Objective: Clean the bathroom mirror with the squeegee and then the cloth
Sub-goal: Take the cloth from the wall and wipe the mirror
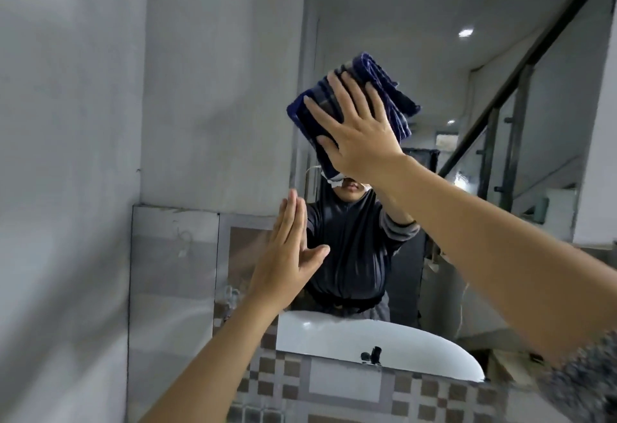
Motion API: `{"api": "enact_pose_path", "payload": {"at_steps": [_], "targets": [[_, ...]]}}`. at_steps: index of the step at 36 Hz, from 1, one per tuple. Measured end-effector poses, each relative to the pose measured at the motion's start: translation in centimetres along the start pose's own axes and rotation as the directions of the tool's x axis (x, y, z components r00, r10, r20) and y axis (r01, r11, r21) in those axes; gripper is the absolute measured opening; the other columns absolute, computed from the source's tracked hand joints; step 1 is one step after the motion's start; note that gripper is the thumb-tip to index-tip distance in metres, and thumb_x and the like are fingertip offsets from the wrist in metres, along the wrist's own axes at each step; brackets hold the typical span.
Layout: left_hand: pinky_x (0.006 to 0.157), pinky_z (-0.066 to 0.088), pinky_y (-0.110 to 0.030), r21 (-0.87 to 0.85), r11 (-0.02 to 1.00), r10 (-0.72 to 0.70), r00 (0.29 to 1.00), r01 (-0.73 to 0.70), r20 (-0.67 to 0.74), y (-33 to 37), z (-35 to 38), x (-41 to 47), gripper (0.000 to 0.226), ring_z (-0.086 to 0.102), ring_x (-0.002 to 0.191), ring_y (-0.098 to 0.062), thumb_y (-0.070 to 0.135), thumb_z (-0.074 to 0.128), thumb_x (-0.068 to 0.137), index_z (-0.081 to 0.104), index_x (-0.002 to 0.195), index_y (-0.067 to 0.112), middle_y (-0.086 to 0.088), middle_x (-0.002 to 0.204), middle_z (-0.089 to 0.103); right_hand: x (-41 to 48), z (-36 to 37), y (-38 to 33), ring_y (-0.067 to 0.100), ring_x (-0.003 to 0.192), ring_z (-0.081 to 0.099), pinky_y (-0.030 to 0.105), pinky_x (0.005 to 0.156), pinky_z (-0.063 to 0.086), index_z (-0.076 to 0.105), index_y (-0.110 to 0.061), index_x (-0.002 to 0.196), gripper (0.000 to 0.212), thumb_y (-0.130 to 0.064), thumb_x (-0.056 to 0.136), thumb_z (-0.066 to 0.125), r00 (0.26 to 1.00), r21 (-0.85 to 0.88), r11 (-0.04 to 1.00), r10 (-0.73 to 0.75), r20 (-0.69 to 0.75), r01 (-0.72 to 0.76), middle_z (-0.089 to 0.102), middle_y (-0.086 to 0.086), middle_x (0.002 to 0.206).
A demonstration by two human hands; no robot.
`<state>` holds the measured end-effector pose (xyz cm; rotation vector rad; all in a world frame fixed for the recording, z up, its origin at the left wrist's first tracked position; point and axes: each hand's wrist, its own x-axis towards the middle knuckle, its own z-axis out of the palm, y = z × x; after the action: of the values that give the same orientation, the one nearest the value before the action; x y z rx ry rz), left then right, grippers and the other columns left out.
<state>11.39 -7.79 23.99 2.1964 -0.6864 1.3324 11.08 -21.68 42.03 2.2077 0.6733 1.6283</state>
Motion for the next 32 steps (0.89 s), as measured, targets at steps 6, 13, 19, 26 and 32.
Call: {"api": "enact_pose_path", "payload": {"at_steps": [6,13,19,26,32], "targets": [[0.102,0.045,-0.041,0.016,1.000,-0.002,0.999,0.003,-0.033,0.1,-0.2,0.0,0.089,-0.002,0.143,-0.013,0.044,0.057,0.086,-0.002,0.146,0.015,0.001,0.156,-0.008,-3.1,-1.1,4.7,0.030,0.143,0.016,0.047,0.117,0.010,0.026,-0.033,0.144,0.052,-0.043,0.093,0.031,0.940,-0.129,0.937,-0.303,0.159,0.324,0.021,0.009,0.155],[0.113,0.024,-0.039,-0.034,0.999,-0.004,1.000,0.004,-0.022,0.7,-0.1,-0.1,0.090,-0.010,0.143,-0.013,0.044,0.054,0.086,-0.005,0.146,0.013,0.002,0.155,-0.014,-8.6,-2.2,9.7,0.027,0.145,0.008,0.043,0.117,0.003,0.017,-0.035,0.146,0.056,-0.046,0.092,0.026,0.988,-0.113,0.992,-0.030,0.152,0.047,0.012,0.007,0.157],[0.103,0.001,-0.007,-0.018,0.999,-0.041,0.999,0.041,-0.006,1.5,-0.5,-0.1,0.091,-0.015,0.140,-0.005,0.042,0.056,0.087,-0.013,0.143,0.023,0.007,0.155,-0.016,-13.4,-2.0,12.6,0.024,0.145,0.002,0.040,0.117,-0.001,0.013,-0.037,0.146,0.057,-0.045,0.092,0.029,0.938,-0.028,0.942,0.336,0.088,-0.335,0.005,0.003,0.158],[0.102,-0.002,-0.002,0.006,0.995,-0.098,0.995,0.098,-0.012,1.7,-0.2,-0.5,0.090,-0.013,0.142,-0.008,0.042,0.054,0.086,-0.010,0.145,0.019,0.005,0.154,-0.016,-17.1,-0.8,10.8,0.021,0.145,-0.004,0.040,0.117,-0.003,0.010,-0.038,0.146,0.059,-0.041,0.094,0.036,0.689,0.159,0.676,0.723,0.045,-0.720,-0.001,0.001,0.158],[0.115,0.012,-0.031,0.011,0.996,-0.088,0.996,0.088,-0.007,1.3,0.3,-1.8,0.093,-0.012,0.142,-0.009,0.049,0.050,0.083,-0.010,0.145,0.017,0.006,0.153,-0.021,-16.7,0.6,5.2,0.022,0.145,-0.005,0.044,0.115,-0.002,0.013,-0.036,0.146,0.061,-0.039,0.092,0.040,0.423,0.341,0.389,0.905,0.030,-0.856,-0.001,0.004,0.158]]}}
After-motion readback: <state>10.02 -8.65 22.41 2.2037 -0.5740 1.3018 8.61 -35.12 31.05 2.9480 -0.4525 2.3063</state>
